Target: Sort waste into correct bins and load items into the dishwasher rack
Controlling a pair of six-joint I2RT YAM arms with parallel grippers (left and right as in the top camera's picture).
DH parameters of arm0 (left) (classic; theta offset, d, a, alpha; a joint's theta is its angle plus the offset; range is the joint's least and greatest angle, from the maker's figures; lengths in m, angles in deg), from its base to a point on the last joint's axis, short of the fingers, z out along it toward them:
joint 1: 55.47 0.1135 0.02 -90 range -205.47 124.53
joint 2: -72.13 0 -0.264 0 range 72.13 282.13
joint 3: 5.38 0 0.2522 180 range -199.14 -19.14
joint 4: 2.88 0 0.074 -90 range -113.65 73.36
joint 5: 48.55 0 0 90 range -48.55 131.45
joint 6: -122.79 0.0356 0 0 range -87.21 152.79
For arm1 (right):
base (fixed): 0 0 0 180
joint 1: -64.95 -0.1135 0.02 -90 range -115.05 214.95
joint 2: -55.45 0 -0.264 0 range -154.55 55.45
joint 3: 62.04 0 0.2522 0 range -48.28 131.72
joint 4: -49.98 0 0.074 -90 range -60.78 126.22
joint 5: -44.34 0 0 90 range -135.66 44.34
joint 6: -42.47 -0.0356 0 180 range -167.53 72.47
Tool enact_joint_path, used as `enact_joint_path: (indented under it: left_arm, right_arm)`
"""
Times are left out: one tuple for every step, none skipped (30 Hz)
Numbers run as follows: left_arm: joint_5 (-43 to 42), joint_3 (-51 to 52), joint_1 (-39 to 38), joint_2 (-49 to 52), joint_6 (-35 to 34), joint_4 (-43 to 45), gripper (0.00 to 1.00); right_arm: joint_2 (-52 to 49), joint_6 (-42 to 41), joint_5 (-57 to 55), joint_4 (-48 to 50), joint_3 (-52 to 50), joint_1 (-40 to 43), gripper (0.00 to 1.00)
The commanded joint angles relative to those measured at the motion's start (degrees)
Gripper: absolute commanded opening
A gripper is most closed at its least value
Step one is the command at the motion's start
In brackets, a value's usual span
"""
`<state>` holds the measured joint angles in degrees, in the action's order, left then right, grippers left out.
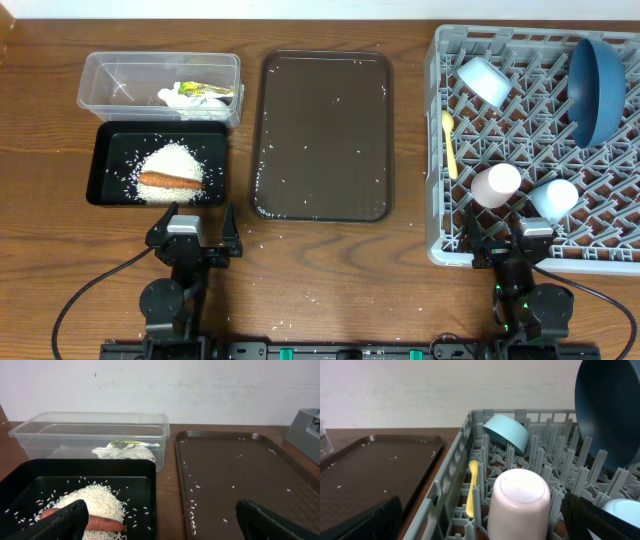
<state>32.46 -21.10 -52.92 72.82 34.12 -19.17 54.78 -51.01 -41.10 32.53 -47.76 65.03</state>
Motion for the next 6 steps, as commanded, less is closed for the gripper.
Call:
enact_joint_path:
  left_arm:
    - [0.02, 1.73, 0.22, -0.46, -0.04, -0.76, 0.96]
    - [0.02, 1.73, 0.22, -0.46, -0.04, -0.74, 0.97]
    - [0.02, 1.73, 0.22, -0.46, -0.04, -0.74, 0.96]
    - [0.02, 1.73, 0.22, -0.46, -0.04, -0.74, 0.96]
    - [0.02, 1.73, 0.22, -0.46, -0.04, -0.74, 0.97]
    - [0.02, 1.73, 0.22, -0.46, -0.04, -0.74, 0.96]
  right_arm:
    - [0.39, -0.74, 0.35, -0.02, -0.22, -0.9, 0.99]
    - [0.39, -0.74, 0.35, -0.02, -0.2, -0.9, 0.99]
    - [0.39, -0.74, 0.35, -0.02, -0.22, -0.9, 0.99]
    - [0.39, -0.74, 0.35, -0.02, -0.22, -0.9, 0.99]
    - [0.39, -0.74, 0.35, -0.02, -0.2, -0.9, 0.99]
    - [0.39, -0.74, 0.37, -0.02, -0.22, -0.9, 0.99]
